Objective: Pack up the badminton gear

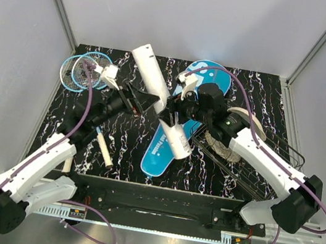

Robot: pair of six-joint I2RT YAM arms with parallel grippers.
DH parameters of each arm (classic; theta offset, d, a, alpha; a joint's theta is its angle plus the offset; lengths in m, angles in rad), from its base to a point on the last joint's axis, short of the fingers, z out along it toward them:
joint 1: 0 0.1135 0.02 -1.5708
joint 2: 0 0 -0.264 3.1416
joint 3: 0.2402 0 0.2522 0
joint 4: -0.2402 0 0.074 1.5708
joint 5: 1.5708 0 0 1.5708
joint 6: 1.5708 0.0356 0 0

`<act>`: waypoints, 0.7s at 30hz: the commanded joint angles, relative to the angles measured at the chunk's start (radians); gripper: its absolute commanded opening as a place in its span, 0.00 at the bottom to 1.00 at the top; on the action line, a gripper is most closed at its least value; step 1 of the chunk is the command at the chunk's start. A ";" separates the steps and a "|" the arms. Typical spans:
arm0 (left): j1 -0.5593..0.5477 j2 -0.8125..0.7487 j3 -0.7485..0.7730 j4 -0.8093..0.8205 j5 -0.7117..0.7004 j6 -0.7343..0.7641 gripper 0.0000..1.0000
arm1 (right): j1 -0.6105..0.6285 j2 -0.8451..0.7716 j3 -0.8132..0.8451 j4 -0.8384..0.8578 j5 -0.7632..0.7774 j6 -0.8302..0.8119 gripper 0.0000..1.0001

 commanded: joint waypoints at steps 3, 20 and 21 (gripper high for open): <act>0.046 -0.155 0.150 -0.369 -0.292 0.171 0.99 | -0.149 0.069 0.157 -0.024 0.159 -0.195 0.47; -0.116 -0.291 0.060 -0.507 -0.443 0.479 0.99 | -0.735 0.551 0.677 -0.066 0.342 -0.683 0.44; -0.127 -0.278 0.064 -0.504 -0.457 0.504 0.99 | -0.746 0.562 0.677 -0.069 0.316 -0.686 0.44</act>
